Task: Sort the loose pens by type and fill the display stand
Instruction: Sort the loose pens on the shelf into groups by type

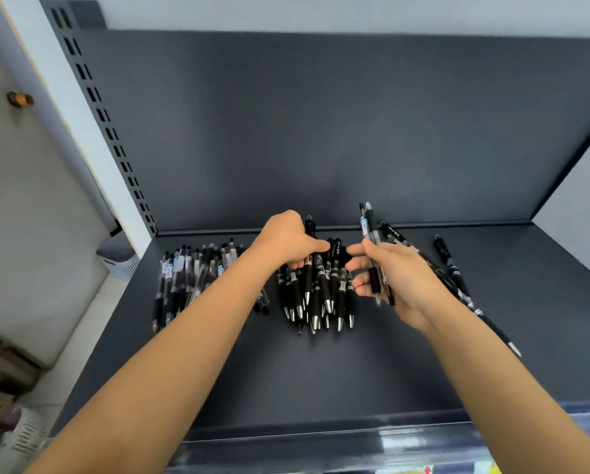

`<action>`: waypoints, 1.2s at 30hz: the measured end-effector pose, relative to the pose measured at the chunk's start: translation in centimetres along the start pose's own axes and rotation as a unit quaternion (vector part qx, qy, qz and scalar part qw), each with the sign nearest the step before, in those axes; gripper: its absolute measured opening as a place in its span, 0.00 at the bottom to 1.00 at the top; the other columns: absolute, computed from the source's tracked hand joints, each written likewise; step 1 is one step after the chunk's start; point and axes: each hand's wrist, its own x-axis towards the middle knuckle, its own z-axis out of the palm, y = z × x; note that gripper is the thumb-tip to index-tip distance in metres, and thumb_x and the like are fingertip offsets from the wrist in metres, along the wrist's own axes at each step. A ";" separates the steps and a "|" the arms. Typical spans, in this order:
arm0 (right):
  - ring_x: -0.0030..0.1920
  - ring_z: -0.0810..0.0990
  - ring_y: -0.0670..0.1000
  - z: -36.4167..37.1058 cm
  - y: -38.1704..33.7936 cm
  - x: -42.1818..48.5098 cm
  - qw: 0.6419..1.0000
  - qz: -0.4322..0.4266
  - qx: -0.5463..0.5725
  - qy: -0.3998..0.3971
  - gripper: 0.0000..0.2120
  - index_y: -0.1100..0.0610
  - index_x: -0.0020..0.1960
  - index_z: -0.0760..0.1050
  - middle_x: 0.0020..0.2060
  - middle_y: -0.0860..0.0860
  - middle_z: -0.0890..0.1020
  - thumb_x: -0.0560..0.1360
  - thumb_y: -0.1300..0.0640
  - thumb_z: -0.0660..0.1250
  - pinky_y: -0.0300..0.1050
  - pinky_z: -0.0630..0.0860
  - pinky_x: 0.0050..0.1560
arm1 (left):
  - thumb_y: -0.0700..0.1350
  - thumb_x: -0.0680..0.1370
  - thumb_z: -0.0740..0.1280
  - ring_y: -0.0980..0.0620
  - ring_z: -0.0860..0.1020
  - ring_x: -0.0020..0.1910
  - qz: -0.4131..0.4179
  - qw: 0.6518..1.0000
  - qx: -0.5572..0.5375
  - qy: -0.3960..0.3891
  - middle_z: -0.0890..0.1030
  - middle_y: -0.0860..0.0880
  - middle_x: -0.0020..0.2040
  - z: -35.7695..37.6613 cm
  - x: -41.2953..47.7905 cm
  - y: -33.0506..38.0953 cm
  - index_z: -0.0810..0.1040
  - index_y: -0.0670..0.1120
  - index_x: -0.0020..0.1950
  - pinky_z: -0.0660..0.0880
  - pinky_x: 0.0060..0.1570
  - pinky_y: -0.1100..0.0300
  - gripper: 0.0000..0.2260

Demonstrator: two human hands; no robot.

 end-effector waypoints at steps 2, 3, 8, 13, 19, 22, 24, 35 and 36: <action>0.27 0.78 0.48 -0.1 -0.1 0.1 1.000 0.011 0.011 -0.018 0.12 0.64 0.56 0.76 0.35 0.53 0.83 0.82 0.57 0.59 0.40 0.78 0.29 | 0.57 0.73 0.71 0.54 0.72 0.23 0.001 0.999 0.031 0.032 0.74 0.50 0.24 0.4 -0.2 0.0 0.66 0.45 0.29 0.67 0.27 0.62 0.22; 0.28 0.79 0.49 -0.1 -0.1 0.2 0.999 0.015 0.015 -0.026 0.12 0.64 0.56 0.76 0.36 0.53 0.84 0.82 0.57 0.59 0.41 0.78 0.29 | 0.58 0.72 0.71 0.54 0.70 0.24 -0.001 0.998 0.042 0.045 0.71 0.50 0.25 0.4 -0.3 0.0 0.64 0.45 0.30 0.65 0.26 0.62 0.23; 0.31 0.81 0.50 0.5 -0.4 0.4 0.996 0.027 0.052 -0.072 0.12 0.64 0.57 0.76 0.41 0.57 0.85 0.81 0.58 0.59 0.42 0.81 0.33 | 0.62 0.73 0.69 0.54 0.63 0.23 -0.006 0.996 0.061 0.067 0.64 0.51 0.23 0.4 -0.7 -0.7 0.62 0.45 0.29 0.60 0.25 0.61 0.26; 0.30 0.81 0.51 1.5 -0.6 0.3 0.994 0.016 0.077 -0.081 0.10 0.63 0.59 0.73 0.43 0.60 0.85 0.80 0.60 0.61 0.42 0.81 0.33 | 0.63 0.75 0.65 0.51 0.72 0.33 0.011 0.996 0.044 0.074 0.74 0.49 0.34 0.1 -1.1 -1.3 0.73 0.44 0.42 0.69 0.35 0.58 0.21; 0.31 0.82 0.50 3.8 -1.6 -0.2 0.991 -0.001 0.061 -0.120 0.09 0.63 0.57 0.76 0.43 0.58 0.85 0.80 0.60 0.61 0.42 0.80 0.33 | 0.58 0.79 0.61 0.55 0.74 0.32 0.060 0.985 -0.155 0.047 0.82 0.51 0.43 -3.2 -2.6 -1.9 0.80 0.46 0.48 0.70 0.33 0.61 0.17; 0.32 0.82 0.50 6.7 -2.2 -0.5 0.984 0.002 0.028 -0.176 0.09 0.63 0.54 0.78 0.43 0.57 0.84 0.80 0.60 0.61 0.42 0.81 0.33 | 0.57 0.77 0.66 0.54 0.74 0.31 0.074 0.968 -0.241 -0.022 0.80 0.52 0.37 -5.6 -4.2 -3.1 0.81 0.44 0.42 0.70 0.32 0.62 0.16; 0.33 0.82 0.51 8.9 -2.3 -0.6 0.979 0.012 0.017 -0.204 0.09 0.63 0.51 0.78 0.42 0.57 0.83 0.80 0.61 0.60 0.44 0.82 0.35 | 0.54 0.76 0.70 0.53 0.74 0.31 0.080 0.960 -0.265 -0.036 0.78 0.50 0.32 -6.8 -4.8 -4.5 0.79 0.45 0.37 0.71 0.34 0.61 0.14; 0.47 0.79 0.49 15.1 2.3 1.8 0.894 -0.201 -0.401 0.028 0.11 0.57 0.56 0.77 0.46 0.49 0.81 0.74 0.57 0.70 0.44 0.75 0.56 | 0.45 0.77 0.69 0.53 0.72 0.29 -0.059 0.978 -0.200 0.004 0.81 0.47 0.33 -9.2 -4.2 -12.4 0.81 0.38 0.40 0.72 0.29 0.65 0.11; 0.50 0.78 0.49 15.4 2.7 1.9 0.874 -0.221 -0.431 0.037 0.12 0.57 0.58 0.77 0.49 0.49 0.81 0.75 0.56 0.69 0.40 0.73 0.56 | 0.47 0.76 0.70 0.51 0.71 0.29 -0.062 0.983 -0.173 -0.004 0.81 0.45 0.33 -8.9 -4.0 -12.7 0.81 0.38 0.39 0.72 0.30 0.63 0.13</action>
